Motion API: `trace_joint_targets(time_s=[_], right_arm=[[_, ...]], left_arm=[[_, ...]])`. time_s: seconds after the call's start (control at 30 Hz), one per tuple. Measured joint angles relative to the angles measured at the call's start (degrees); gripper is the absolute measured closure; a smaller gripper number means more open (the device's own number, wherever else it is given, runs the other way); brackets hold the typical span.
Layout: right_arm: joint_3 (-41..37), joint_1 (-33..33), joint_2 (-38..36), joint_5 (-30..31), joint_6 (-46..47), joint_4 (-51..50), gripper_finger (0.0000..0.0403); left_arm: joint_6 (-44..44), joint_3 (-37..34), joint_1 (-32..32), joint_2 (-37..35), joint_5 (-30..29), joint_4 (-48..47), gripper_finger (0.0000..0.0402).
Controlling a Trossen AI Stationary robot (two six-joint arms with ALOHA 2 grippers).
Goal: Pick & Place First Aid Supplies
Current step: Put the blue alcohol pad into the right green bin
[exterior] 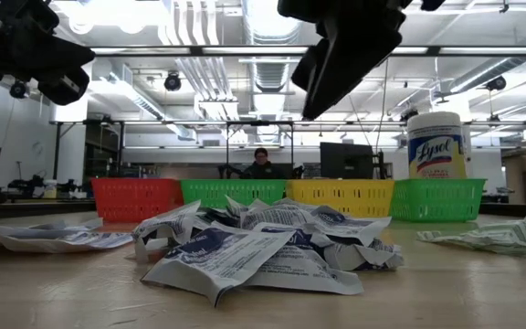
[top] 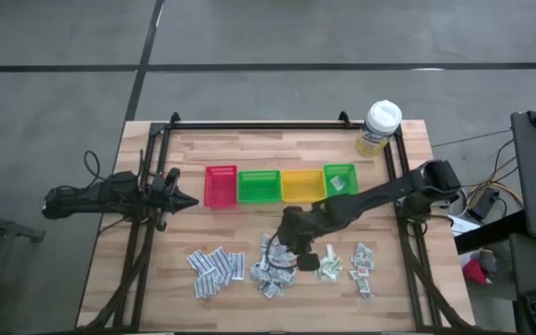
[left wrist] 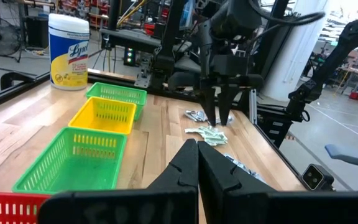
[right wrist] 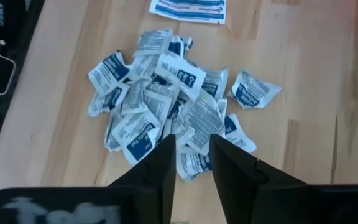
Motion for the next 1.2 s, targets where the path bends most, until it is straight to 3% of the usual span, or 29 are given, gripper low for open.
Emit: trace_joint_targets(time_s=[0.8,1.2], right_arm=[[7.8,-0.4,12.6,0.1,1.1,-6.3,0.0257],[8.0,-2.0,13.3,0.5,1.1,-6.8,0.0246]], left_arm=[[0.0,0.0,0.0,0.3,0.0,0.0,0.0401],[0.0,0.0,0.0,0.3,0.0,0.0,0.0401]])
